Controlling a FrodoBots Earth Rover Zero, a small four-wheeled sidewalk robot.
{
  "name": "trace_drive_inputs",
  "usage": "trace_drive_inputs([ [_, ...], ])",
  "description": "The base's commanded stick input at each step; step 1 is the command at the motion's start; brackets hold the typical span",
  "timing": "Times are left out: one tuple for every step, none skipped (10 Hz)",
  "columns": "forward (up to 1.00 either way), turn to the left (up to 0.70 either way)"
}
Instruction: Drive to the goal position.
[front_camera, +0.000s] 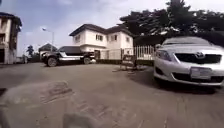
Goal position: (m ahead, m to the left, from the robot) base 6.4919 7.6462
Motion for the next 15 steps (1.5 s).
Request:
trace_drive_inputs([
  [0.7, 0.0],
  [0.7, 0.0],
  [0.7, 0.0],
  [0.7, 0.0],
  [0.7, 0.0],
  [0.7, 0.0],
  [0.7, 0.0],
  [0.7, 0.0],
  [0.7, 0.0],
  [0.7, 0.0],
  [0.7, 0.0],
  [0.7, 0.0],
  [0.7, 0.0],
  [0.7, 0.0],
  [0.7, 0.0],
])
